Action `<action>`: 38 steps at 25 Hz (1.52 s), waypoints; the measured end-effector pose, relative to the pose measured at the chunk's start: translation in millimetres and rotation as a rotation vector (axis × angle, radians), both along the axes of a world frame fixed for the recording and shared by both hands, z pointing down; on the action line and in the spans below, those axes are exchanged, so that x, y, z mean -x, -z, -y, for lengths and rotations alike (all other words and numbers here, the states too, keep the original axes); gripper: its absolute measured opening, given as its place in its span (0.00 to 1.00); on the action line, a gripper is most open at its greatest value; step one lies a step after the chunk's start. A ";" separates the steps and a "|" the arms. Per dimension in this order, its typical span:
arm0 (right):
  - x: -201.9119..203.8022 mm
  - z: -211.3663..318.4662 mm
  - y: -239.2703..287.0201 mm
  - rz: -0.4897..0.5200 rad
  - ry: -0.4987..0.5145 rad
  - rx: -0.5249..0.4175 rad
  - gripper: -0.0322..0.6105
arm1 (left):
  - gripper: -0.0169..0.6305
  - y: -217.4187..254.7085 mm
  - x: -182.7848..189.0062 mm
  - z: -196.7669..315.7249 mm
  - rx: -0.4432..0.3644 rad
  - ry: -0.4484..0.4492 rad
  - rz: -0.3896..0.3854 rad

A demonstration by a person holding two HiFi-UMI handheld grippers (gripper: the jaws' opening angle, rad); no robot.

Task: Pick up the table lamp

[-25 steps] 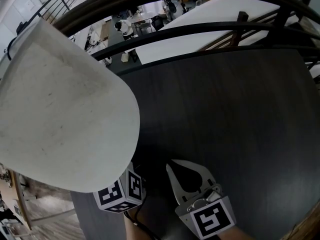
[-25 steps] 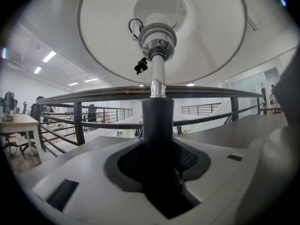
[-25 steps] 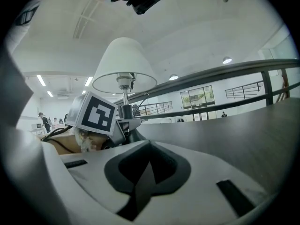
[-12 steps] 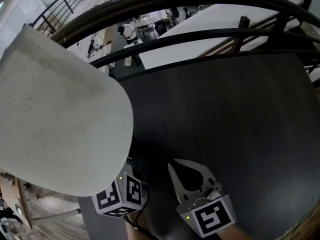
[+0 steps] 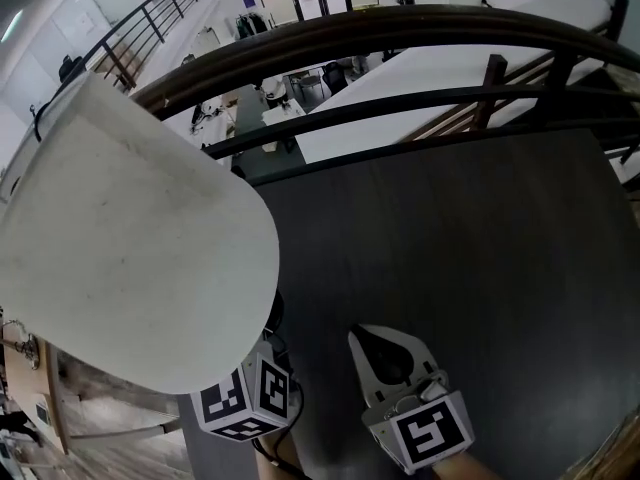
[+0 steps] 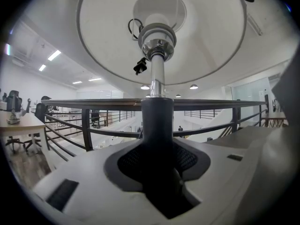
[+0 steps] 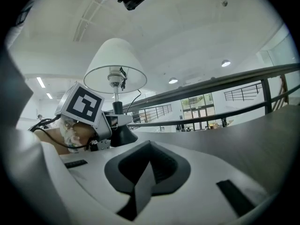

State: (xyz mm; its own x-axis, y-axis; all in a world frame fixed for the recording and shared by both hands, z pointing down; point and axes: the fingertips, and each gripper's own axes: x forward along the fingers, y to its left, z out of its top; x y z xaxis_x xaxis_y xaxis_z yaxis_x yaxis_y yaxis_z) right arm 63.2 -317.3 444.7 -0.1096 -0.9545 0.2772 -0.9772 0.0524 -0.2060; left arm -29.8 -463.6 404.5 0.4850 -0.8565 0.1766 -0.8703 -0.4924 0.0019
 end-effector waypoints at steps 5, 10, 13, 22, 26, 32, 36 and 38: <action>3.5 1.0 18.3 -0.001 -0.003 -0.010 0.04 | 0.32 24.5 2.9 -0.5 -0.016 -0.005 0.008; -1.6 -3.1 28.8 -0.020 -0.022 -0.064 0.04 | 0.32 43.5 -3.4 -6.3 -0.022 -0.013 -0.004; -2.9 -5.4 38.2 -0.018 -0.021 -0.066 0.04 | 0.32 51.6 -1.7 -9.5 -0.017 -0.006 -0.008; -2.8 -12.6 56.7 -0.015 -0.025 -0.077 0.04 | 0.32 68.0 9.0 -20.7 -0.015 0.012 -0.012; -7.2 -16.2 55.8 -0.005 -0.028 -0.073 0.04 | 0.32 65.6 9.1 -27.2 -0.011 0.017 -0.015; -16.3 -20.6 69.3 0.013 -0.042 -0.081 0.04 | 0.32 77.2 4.9 -39.7 -0.005 0.003 -0.041; -23.2 -23.6 81.8 0.006 -0.049 -0.089 0.04 | 0.32 79.0 8.3 -46.6 0.000 0.015 -0.044; -21.7 -26.3 85.4 0.008 -0.049 -0.093 0.04 | 0.32 82.3 11.8 -50.3 -0.003 0.014 -0.043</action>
